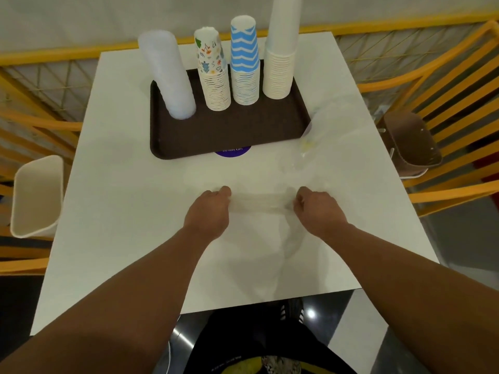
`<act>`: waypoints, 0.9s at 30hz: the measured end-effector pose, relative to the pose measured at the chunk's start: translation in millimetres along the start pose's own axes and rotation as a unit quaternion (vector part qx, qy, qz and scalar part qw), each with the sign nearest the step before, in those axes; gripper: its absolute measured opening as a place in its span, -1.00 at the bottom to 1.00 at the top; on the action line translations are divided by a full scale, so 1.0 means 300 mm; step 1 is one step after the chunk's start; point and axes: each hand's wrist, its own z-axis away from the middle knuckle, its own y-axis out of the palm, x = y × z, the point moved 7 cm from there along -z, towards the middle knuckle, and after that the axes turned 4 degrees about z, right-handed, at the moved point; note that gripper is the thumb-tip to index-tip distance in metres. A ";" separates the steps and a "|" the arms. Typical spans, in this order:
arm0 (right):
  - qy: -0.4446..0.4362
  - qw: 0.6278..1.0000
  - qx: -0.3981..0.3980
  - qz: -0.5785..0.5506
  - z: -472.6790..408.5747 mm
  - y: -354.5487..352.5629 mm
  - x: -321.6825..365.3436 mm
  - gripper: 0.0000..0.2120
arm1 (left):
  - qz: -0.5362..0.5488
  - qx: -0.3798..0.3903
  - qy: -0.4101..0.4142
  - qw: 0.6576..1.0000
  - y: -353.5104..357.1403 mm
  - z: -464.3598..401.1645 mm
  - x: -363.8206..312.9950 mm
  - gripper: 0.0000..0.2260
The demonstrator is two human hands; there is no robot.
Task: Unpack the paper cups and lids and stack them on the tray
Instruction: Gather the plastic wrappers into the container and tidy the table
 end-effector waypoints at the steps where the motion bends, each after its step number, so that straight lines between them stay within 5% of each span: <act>1: 0.022 1.000 0.006 -0.004 -0.007 0.002 -0.012 -0.79 | 0.016 0.002 -0.024 1.000 -0.001 -0.015 0.007 -0.73; 5: 0.046 0.999 0.014 -0.008 -0.025 0.000 -0.013 -0.81 | 0.076 -0.024 -0.065 0.995 -0.004 -0.034 0.034 -0.67; 8: 0.051 0.999 0.005 -0.010 -0.018 -0.002 -0.006 -0.83 | -0.008 -0.101 0.151 0.983 -0.024 0.019 -0.082 -0.58; 10: 0.046 0.999 0.010 -0.010 -0.005 -0.003 0.002 -0.88 | -0.067 -0.006 0.245 0.967 0.063 0.049 -0.139 -0.50; 12: 0.037 0.998 0.043 -0.015 0.009 -0.007 0.014 -0.91 | -0.093 0.098 0.193 0.972 0.152 0.035 -0.113 -0.50; 16: 0.029 0.995 0.084 0.046 0.018 -0.044 0.001 -0.76 | -0.123 0.120 0.181 0.968 0.191 0.014 -0.077 -0.48; 19: 0.141 0.988 0.027 0.057 0.002 -0.110 -0.128 -0.74 | -0.133 0.141 0.186 0.963 0.184 0.010 -0.074 -0.51; 23: 0.385 0.899 -0.086 -0.191 0.043 -0.153 -0.365 -0.81 | -0.127 0.147 0.183 0.964 0.183 0.011 -0.078 -0.50; 25: 0.404 0.870 -0.177 -0.220 0.062 -0.175 -0.370 -0.76 | -0.132 0.149 0.183 0.963 0.182 0.011 -0.077 -0.50; 27: 0.329 0.888 -0.257 -0.194 0.072 -0.206 -0.277 -0.71 | -0.140 0.150 0.183 0.961 0.180 0.012 -0.078 -0.49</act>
